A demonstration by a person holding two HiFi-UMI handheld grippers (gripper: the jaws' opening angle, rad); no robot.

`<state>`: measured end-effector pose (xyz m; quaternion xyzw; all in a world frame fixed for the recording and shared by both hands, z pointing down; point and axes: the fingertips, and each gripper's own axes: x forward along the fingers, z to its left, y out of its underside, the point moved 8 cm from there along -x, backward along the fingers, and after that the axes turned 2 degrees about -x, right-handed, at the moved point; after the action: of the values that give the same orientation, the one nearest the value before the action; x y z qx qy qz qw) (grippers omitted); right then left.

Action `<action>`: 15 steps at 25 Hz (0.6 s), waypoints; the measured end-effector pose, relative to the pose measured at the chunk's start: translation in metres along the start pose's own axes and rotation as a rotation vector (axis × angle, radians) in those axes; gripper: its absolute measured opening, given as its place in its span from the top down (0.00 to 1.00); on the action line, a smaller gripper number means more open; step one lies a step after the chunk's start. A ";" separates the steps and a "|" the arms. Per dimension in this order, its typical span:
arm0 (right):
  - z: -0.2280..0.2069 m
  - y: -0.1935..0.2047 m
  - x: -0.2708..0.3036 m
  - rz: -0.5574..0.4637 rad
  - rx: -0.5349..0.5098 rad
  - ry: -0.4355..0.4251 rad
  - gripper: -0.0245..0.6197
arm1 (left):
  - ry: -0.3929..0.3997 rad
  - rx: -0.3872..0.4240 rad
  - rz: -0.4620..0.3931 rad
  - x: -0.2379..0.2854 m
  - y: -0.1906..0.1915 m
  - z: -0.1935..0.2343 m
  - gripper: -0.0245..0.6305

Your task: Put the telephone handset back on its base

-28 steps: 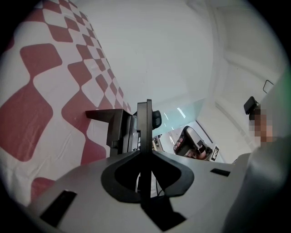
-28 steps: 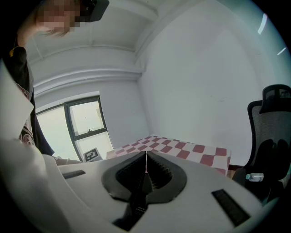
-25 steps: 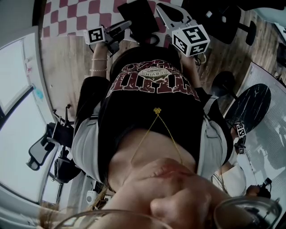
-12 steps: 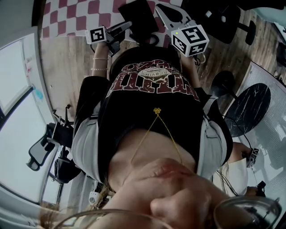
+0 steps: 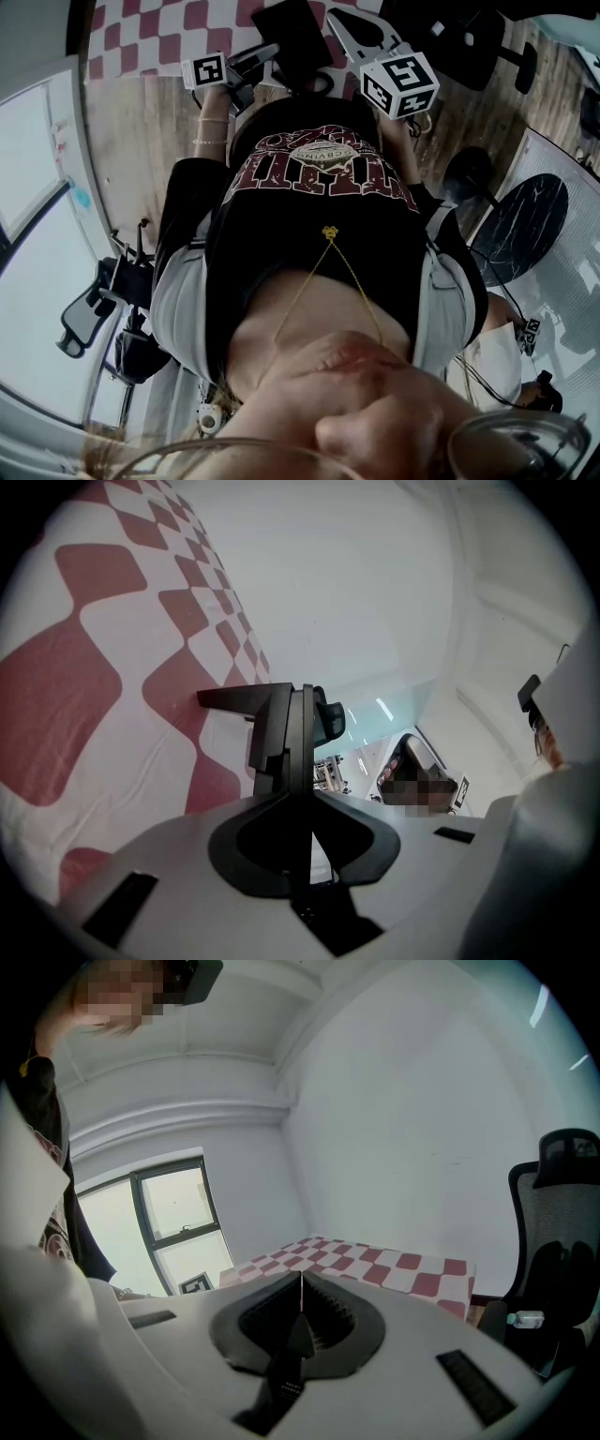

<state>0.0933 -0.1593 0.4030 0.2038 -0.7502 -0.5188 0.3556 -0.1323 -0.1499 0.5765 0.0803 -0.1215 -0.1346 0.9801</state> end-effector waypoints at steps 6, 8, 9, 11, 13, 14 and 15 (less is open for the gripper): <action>-0.002 0.000 0.000 0.001 0.002 0.007 0.93 | 0.004 0.023 0.006 0.000 -0.001 0.004 0.85; -0.002 0.001 0.000 0.001 0.003 0.006 0.93 | 0.005 0.016 0.004 0.001 0.000 0.005 0.85; -0.002 0.001 0.000 0.001 0.004 0.005 0.93 | 0.007 0.025 0.003 0.002 -0.001 0.006 0.85; -0.002 0.001 0.002 0.001 0.005 0.003 0.93 | 0.011 0.040 0.000 0.003 -0.001 0.006 0.85; -0.002 0.000 0.002 0.002 0.006 0.001 0.93 | 0.008 0.051 -0.003 0.003 -0.001 0.006 0.85; -0.002 0.000 0.003 0.002 0.006 0.001 0.93 | 0.001 0.068 -0.002 0.003 -0.001 0.007 0.85; -0.002 0.000 0.003 0.003 0.006 0.000 0.93 | -0.008 0.087 0.000 0.003 -0.002 0.007 0.85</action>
<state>0.0928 -0.1621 0.4044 0.2040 -0.7520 -0.5160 0.3557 -0.1322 -0.1530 0.5833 0.1226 -0.1313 -0.1297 0.9752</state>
